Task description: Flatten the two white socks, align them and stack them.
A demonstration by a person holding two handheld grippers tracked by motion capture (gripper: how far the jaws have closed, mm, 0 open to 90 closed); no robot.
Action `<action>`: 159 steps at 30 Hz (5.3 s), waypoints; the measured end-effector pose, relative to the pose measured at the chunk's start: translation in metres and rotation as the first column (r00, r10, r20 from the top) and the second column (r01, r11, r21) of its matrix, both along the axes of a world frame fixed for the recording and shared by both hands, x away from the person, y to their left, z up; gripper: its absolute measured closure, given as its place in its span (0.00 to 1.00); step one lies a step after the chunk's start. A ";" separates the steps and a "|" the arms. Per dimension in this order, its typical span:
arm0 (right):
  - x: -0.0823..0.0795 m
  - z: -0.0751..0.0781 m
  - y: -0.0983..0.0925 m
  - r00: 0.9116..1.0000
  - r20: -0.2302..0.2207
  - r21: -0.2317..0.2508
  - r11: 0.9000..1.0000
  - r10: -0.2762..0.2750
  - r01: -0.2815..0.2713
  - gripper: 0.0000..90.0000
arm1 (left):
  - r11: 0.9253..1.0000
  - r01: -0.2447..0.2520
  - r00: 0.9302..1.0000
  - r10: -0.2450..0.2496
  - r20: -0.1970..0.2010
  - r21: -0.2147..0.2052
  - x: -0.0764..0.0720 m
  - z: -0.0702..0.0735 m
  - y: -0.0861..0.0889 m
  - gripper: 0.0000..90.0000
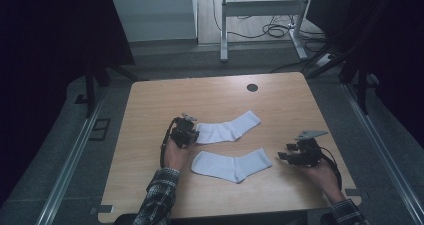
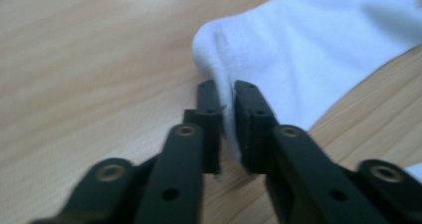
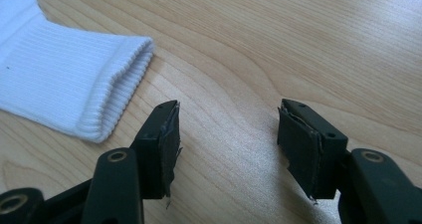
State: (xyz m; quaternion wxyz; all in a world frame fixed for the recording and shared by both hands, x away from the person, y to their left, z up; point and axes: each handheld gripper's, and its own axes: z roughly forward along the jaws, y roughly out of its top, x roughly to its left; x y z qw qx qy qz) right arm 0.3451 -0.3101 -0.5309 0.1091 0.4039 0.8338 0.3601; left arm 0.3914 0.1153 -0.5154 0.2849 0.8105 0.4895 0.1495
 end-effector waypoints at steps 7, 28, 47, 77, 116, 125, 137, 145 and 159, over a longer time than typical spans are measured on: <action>-0.002 0.000 0.003 1.000 0.022 -0.033 0.999 0.003 -0.003 0.45 | 0.999 -0.053 0.990 0.053 0.132 0.000 -0.011 -0.004 0.003 0.41; -0.005 -0.001 0.010 0.999 0.035 -0.064 0.998 -0.017 0.019 0.40 | 0.996 -0.062 0.992 0.068 0.106 -0.063 -0.013 -0.029 0.019 0.31; 0.056 0.022 0.046 0.996 0.056 -0.045 0.996 -0.075 0.078 0.52 | 0.996 -0.061 0.992 0.067 0.104 -0.060 -0.013 -0.029 0.019 0.31; 0.117 -0.001 0.095 0.995 0.088 -0.096 0.994 -0.042 0.050 0.87 | 0.996 0.022 0.992 -0.012 0.129 -0.081 -0.017 -0.028 0.014 0.67; 0.036 0.048 0.059 0.979 0.201 0.001 1.000 0.019 -0.019 0.90 | 0.967 0.141 0.972 -0.095 0.214 -0.213 -0.049 0.017 0.012 0.96; 0.007 0.052 0.056 0.978 0.203 0.001 0.999 0.050 -0.051 0.90 | 0.952 0.161 0.972 -0.108 0.208 -0.259 -0.074 0.023 0.023 0.96; -0.034 0.052 0.059 0.981 0.167 0.001 0.995 0.103 -0.105 0.90 | 0.955 0.184 0.974 -0.145 0.174 -0.234 -0.108 0.020 0.029 0.96; -0.040 0.039 0.069 0.985 0.092 -0.077 0.987 0.145 -0.138 0.89 | 0.972 0.198 0.974 -0.180 0.139 -0.129 -0.123 0.010 0.019 0.95; -0.029 0.014 0.075 0.990 0.042 -0.178 0.976 0.133 -0.123 0.59 | 0.995 0.089 0.988 -0.095 0.123 0.054 -0.110 -0.011 0.003 0.38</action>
